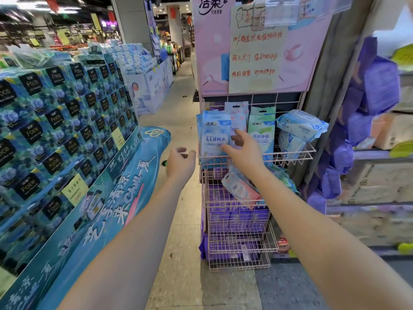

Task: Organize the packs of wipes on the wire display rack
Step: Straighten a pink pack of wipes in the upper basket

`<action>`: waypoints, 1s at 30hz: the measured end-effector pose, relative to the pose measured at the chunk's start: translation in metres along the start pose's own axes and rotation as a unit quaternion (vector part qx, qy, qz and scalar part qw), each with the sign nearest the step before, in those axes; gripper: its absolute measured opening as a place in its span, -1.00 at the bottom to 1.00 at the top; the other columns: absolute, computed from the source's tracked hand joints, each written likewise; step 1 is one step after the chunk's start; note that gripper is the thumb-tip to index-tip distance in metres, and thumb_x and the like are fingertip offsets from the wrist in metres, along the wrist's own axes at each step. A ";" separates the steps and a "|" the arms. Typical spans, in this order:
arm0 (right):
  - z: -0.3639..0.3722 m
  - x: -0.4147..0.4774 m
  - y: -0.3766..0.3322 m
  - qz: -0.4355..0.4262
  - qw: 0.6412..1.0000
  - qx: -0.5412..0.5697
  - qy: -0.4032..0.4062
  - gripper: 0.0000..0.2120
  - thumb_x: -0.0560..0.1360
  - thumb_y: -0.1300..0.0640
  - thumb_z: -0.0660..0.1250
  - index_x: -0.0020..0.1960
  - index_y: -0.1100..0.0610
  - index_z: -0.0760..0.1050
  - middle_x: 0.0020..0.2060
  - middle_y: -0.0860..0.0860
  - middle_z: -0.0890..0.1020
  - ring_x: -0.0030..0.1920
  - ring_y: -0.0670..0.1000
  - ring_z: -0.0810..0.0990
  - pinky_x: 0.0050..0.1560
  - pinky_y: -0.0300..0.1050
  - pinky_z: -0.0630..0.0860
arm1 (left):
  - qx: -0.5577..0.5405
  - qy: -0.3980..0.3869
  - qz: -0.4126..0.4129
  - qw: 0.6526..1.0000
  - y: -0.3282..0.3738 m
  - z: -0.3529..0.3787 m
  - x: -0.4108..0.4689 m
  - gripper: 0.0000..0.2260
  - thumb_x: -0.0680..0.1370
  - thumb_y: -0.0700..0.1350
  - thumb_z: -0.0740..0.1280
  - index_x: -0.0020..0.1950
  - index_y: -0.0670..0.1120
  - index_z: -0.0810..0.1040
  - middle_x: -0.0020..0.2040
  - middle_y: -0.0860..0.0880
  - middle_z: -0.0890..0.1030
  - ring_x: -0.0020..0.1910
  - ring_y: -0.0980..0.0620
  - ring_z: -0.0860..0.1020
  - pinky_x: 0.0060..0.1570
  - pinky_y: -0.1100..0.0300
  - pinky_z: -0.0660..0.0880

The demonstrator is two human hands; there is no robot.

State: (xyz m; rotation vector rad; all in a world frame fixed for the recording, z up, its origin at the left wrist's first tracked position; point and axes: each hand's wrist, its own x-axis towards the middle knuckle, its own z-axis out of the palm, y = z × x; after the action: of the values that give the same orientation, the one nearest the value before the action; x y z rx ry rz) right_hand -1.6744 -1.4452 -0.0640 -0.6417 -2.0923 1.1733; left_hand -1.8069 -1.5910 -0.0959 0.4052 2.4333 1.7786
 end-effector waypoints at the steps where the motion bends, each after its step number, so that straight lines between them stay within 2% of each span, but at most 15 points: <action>1: -0.001 -0.005 0.002 -0.005 1.000 0.012 0.015 -0.34 0.51 -0.02 0.49 0.54 0.06 0.35 0.29 -0.03 0.57 0.26 -0.06 0.53 0.26 -0.07 0.52 | 0.016 0.011 -0.017 1.000 -0.010 0.001 -0.004 -0.70 0.60 0.07 0.36 0.26 -0.03 0.48 0.04 0.04 0.60 -0.13 0.11 0.52 -0.13 0.13 0.40; 3: -0.001 -0.018 0.010 -0.032 0.996 0.014 0.087 -0.55 0.53 0.06 0.42 0.40 0.05 0.46 0.18 -0.06 0.61 0.14 -0.10 0.57 0.19 -0.10 0.56 | 0.062 0.005 -0.031 0.998 -0.031 0.007 -0.013 -0.72 0.60 0.05 0.35 0.23 -0.05 0.50 0.00 0.03 0.61 -0.18 0.10 0.51 -0.16 0.11 0.40; 5: 0.000 -0.032 0.024 -0.072 0.986 -0.015 0.152 -0.79 0.52 0.08 0.33 0.15 0.05 0.53 -0.05 -0.08 0.60 -0.05 -0.08 0.57 0.01 -0.04 0.59 | 0.110 -0.047 -0.024 0.993 -0.047 0.016 -0.024 -0.74 0.58 0.07 0.35 0.18 -0.04 0.49 -0.04 0.01 0.61 -0.16 0.03 0.56 -0.19 0.10 0.45; 7: 0.000 -0.044 0.046 -0.085 0.985 -0.071 0.130 -0.91 0.50 0.01 0.27 -0.03 -0.01 0.49 -0.19 -0.13 0.54 -0.15 -0.04 0.54 -0.13 -0.04 0.54 | 0.141 -0.114 -0.008 0.983 -0.055 0.027 -0.033 -0.74 0.57 0.06 0.36 0.17 -0.02 0.47 -0.05 0.02 0.61 -0.16 0.03 0.59 -0.26 0.13 0.43; 9: -0.001 -0.051 0.071 -0.060 0.985 -0.143 0.069 -0.91 0.49 -0.02 0.26 -0.07 -0.03 0.49 -0.23 -0.16 0.54 -0.16 -0.03 0.54 -0.16 -0.04 0.52 | 0.171 -0.162 0.023 0.972 -0.056 0.041 -0.039 -0.71 0.57 0.03 0.35 0.24 -0.05 0.50 0.01 -0.01 0.65 -0.10 -0.02 0.60 -0.21 0.14 0.42; 10: -0.002 -0.053 0.083 -0.037 0.983 -0.172 0.044 -0.88 0.49 0.00 0.28 -0.04 0.00 0.54 -0.20 -0.12 0.58 -0.12 0.00 0.56 -0.13 0.00 0.55 | 0.182 -0.179 0.036 0.966 -0.054 0.048 -0.042 -0.69 0.57 0.02 0.35 0.27 -0.07 0.52 0.01 -0.01 0.65 -0.10 -0.03 0.59 -0.19 0.15 0.41; 13: -0.008 -0.052 0.109 0.040 0.978 -0.206 -0.017 -0.67 0.49 0.13 0.33 0.23 0.12 0.60 0.03 0.06 0.70 0.04 0.13 0.65 0.01 0.09 0.62 | 0.188 -0.221 0.033 0.957 -0.051 0.069 -0.048 -0.66 0.57 0.04 0.36 0.28 -0.10 0.56 -0.03 0.00 0.67 -0.16 0.03 0.58 -0.29 0.20 0.39; 16: -0.013 -0.046 0.120 0.070 0.966 -0.236 -0.078 -0.53 0.46 0.20 0.32 0.37 0.12 0.55 0.14 0.14 0.70 0.11 0.21 0.66 0.03 0.09 0.63 | 0.189 -0.227 -0.004 0.955 -0.055 0.094 -0.049 -0.61 0.59 0.05 0.37 0.33 -0.15 0.54 0.14 -0.17 0.69 -0.01 -0.14 0.64 -0.31 0.19 0.38; 19: -0.013 -0.040 0.125 0.075 0.962 -0.238 -0.107 -0.44 0.47 0.26 0.33 0.48 0.09 0.47 0.22 0.18 0.67 0.17 0.23 0.64 0.12 0.11 0.63 | 0.194 -0.229 -0.039 0.953 -0.058 0.117 -0.047 -0.54 0.63 0.02 0.35 0.46 -0.16 0.43 0.26 -0.19 0.62 0.13 -0.19 0.63 -0.15 0.12 0.47; 21: -0.012 -0.036 0.129 0.081 0.956 -0.250 -0.132 -0.43 0.49 0.24 0.33 0.51 0.07 0.43 0.22 0.20 0.66 0.17 0.26 0.63 0.14 0.15 0.62 | 0.250 -0.253 -0.038 0.934 -0.061 0.128 -0.040 -0.59 0.66 -0.05 0.27 0.48 -0.17 0.43 0.36 -0.18 0.56 0.25 -0.20 0.57 0.10 0.02 0.55; 22: -0.011 -0.034 0.131 0.085 0.950 -0.261 -0.148 -0.44 0.51 0.22 0.34 0.51 0.07 0.43 0.22 0.21 0.65 0.18 0.27 0.62 0.15 0.17 0.61 | 0.287 -0.251 -0.041 0.923 -0.063 0.133 -0.036 -0.59 0.66 -0.06 0.23 0.50 -0.15 0.44 0.42 -0.17 0.52 0.34 -0.20 0.52 0.25 -0.02 0.52; 25: -0.007 -0.031 0.135 0.095 0.935 -0.285 -0.186 -0.52 0.55 0.11 0.39 0.45 0.13 0.46 0.23 0.23 0.62 0.21 0.28 0.60 0.20 0.18 0.58 | 0.407 -0.231 -0.071 0.881 -0.071 0.142 -0.030 -0.50 0.68 0.00 0.20 0.62 -0.06 0.30 0.63 -0.16 0.28 0.60 -0.22 0.24 0.54 -0.08 0.29; 27: -0.002 -0.029 0.136 0.081 0.933 -0.291 -0.196 -0.57 0.59 0.12 0.36 0.43 0.19 0.46 0.26 0.23 0.62 0.25 0.26 0.59 0.25 0.13 0.54 | 0.410 -0.248 -0.066 0.875 -0.079 0.147 -0.030 -0.48 0.69 -0.02 0.20 0.65 -0.06 0.23 0.66 -0.15 0.23 0.64 -0.22 0.17 0.57 -0.10 0.20; 30: 0.005 -0.029 0.136 0.071 0.922 -0.314 -0.214 -0.65 0.67 0.21 0.21 0.44 0.24 0.41 0.31 0.22 0.58 0.30 0.23 0.57 0.31 0.05 0.48 | 0.371 -0.265 -0.070 0.887 -0.085 0.164 -0.028 -0.54 0.68 -0.09 0.22 0.60 -0.09 0.36 0.58 -0.16 0.38 0.56 -0.25 0.33 0.53 -0.19 0.30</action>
State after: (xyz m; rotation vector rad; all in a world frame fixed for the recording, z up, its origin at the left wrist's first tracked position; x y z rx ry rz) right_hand -1.6449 -1.4029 -0.1930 -0.8937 -2.8793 0.7364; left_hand -1.7546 -1.4712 -0.2295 0.6423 2.5118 0.4976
